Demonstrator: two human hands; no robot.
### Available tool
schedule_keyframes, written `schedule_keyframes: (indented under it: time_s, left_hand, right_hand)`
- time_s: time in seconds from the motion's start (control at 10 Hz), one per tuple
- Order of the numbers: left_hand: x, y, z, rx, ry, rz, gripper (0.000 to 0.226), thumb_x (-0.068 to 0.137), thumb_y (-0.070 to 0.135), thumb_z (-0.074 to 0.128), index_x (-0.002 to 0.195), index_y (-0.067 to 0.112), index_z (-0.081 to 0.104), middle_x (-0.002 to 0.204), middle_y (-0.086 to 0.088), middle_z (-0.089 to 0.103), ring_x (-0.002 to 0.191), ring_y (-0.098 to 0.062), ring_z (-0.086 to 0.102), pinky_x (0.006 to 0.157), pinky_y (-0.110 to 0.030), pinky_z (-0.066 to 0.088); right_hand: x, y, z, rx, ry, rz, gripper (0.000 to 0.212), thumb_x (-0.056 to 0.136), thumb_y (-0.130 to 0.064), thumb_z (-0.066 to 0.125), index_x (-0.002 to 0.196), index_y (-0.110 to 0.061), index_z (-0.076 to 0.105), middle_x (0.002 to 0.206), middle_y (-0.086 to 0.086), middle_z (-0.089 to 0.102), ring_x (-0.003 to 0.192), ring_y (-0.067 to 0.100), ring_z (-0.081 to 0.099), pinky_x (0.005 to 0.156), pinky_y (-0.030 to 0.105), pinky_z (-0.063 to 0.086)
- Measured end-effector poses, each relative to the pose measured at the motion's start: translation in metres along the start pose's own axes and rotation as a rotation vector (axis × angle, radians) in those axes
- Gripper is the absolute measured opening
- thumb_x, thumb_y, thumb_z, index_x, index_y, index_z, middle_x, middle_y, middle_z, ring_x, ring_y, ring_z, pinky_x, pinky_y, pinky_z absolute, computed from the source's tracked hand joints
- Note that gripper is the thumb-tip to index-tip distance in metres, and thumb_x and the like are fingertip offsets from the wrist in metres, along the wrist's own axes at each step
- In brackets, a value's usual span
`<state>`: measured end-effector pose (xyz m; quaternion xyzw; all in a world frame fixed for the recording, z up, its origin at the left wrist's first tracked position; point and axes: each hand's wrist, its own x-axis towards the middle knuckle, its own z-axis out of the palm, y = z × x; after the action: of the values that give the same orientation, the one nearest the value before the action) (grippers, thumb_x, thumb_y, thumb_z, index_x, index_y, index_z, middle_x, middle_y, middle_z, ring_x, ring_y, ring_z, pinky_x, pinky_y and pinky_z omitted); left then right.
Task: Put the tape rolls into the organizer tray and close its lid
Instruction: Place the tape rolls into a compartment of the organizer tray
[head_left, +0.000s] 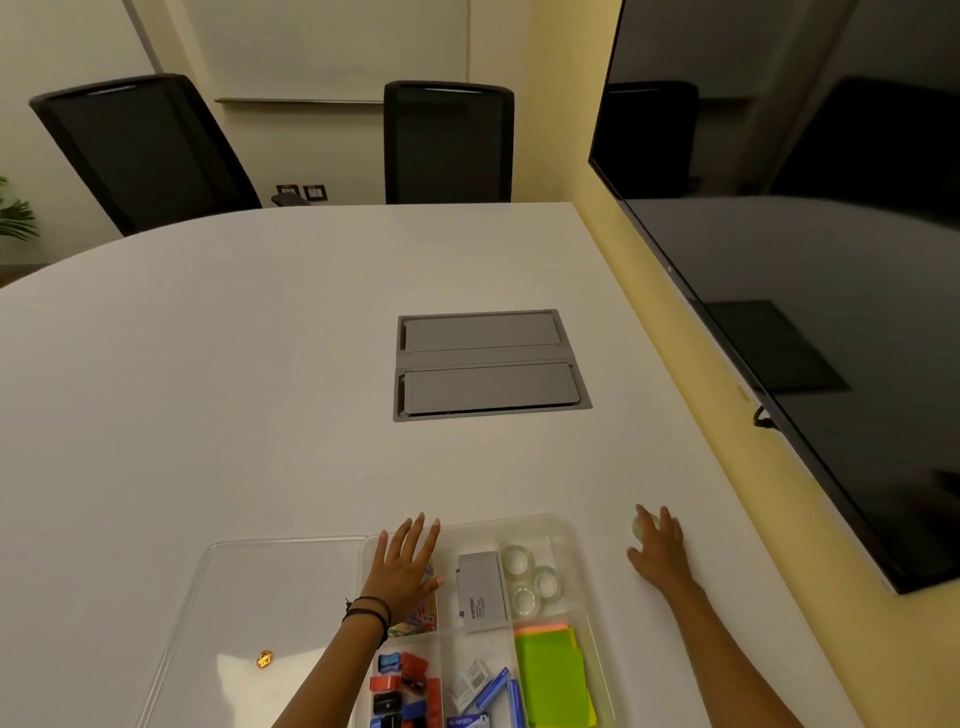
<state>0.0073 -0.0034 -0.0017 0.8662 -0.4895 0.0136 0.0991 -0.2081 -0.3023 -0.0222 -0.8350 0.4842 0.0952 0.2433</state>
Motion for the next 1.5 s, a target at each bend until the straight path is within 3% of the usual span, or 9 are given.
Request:
schedule_keyframes:
  time_s: [0.2,0.5,0.7,0.8,0.9,1.0,1.1,1.3,1.5]
  left_hand:
    - [0.005,0.001,-0.004,0.026,-0.104,-0.065,0.068,0.092,0.049,-0.015,0.145,0.007,-0.012,0.108,0.000,0.073,0.095,-0.016,0.070,0.073,-0.035,0.057]
    - [0.004,0.002,-0.002,0.023,-0.131,-0.060,0.068,0.092,0.050,-0.013,0.145,0.007,-0.011,0.108,-0.003,0.073,0.094,-0.018,0.071,0.072,-0.036,0.058]
    - [0.006,0.001,0.002,-0.010,-0.197,-0.107,0.068,0.092,0.049,-0.013,0.145,0.007,-0.012,0.105,-0.003,0.074,0.093,-0.018,0.071,0.070,-0.036,0.058]
    - [0.004,-0.002,0.006,0.020,-0.298,-0.086,0.066,0.097,0.050,0.009,0.136,0.023,-0.036,0.130,-0.020,0.057,0.116,-0.034,0.058,0.090,-0.050,0.049]
    - [0.003,-0.008,0.019,-0.025,-0.473,-0.054,0.089,0.092,0.049,0.044,0.133,0.040,-0.035,0.156,-0.021,0.004,0.143,-0.039,0.009,0.115,-0.056,0.010]
    - [0.005,-0.011,0.022,-0.018,-0.546,-0.083,0.081,0.093,0.053,0.040,0.146,0.022,-0.013,0.157,-0.012,-0.013,0.145,-0.029,-0.008,0.117,-0.049,-0.003]
    - [0.005,-0.011,0.024,-0.016,-0.533,-0.090,0.080,0.093,0.053,0.040,0.146,0.021,-0.011,0.157,-0.011,-0.014,0.145,-0.028,-0.008,0.117,-0.048,-0.004]
    - [0.005,-0.012,0.026,-0.030,-0.515,-0.098,0.081,0.092,0.053,0.041,0.147,0.020,-0.011,0.157,-0.012,-0.013,0.145,-0.029,-0.008,0.117,-0.048,-0.004]
    - [0.005,-0.012,0.027,-0.047,-0.512,-0.099,0.081,0.092,0.052,0.042,0.147,0.020,-0.009,0.157,-0.012,-0.013,0.145,-0.030,-0.008,0.117,-0.049,-0.005]
  right_hand:
    - [0.001,0.013,0.006,-0.134,-0.153,-0.013,0.076,0.094,-0.021,0.051,0.148,-0.018,-0.002,0.157,0.019,-0.009,0.145,0.040,0.001,0.120,0.042,0.015]
    - [-0.043,0.008,0.038,0.004,0.206,-0.080,0.043,0.085,0.006,0.054,0.127,-0.006,0.054,0.138,0.022,0.043,0.120,0.039,0.047,0.099,0.046,0.046]
    - [-0.064,0.008,0.046,-0.030,0.212,-0.045,0.032,0.083,-0.008,0.065,0.114,-0.011,0.059,0.116,0.014,0.052,0.103,0.031,0.053,0.078,0.038,0.052]
    - [-0.063,0.006,0.037,-0.038,0.033,-0.002,0.039,0.082,-0.021,0.066,0.118,-0.019,0.051,0.119,0.010,0.046,0.109,0.026,0.050,0.080,0.031,0.049]
    - [-0.060,-0.001,0.022,0.099,-0.325,0.056,0.034,0.079,-0.027,0.069,0.107,-0.020,0.052,0.112,0.008,0.053,0.091,0.019,0.056,0.068,0.025,0.046]
    - [-0.064,-0.013,0.016,0.344,-0.393,0.118,0.024,0.082,-0.029,0.067,0.099,-0.016,0.055,0.088,0.003,0.057,0.064,0.012,0.054,0.047,0.017,0.040]
    - [-0.067,-0.026,0.014,0.566,-0.222,0.084,0.022,0.085,-0.028,0.066,0.099,-0.013,0.057,0.085,0.007,0.060,0.068,0.016,0.057,0.055,0.021,0.046]
    - [-0.075,-0.056,0.010,0.869,-0.162,-0.035,0.013,0.087,-0.015,0.065,0.099,-0.018,0.060,0.095,0.011,0.063,0.089,0.023,0.063,0.078,0.033,0.054]
    - [-0.070,-0.079,0.028,0.574,-0.155,-0.235,0.037,0.082,-0.012,0.070,0.114,-0.018,0.054,0.109,0.007,0.057,0.090,0.017,0.058,0.077,0.023,0.050]
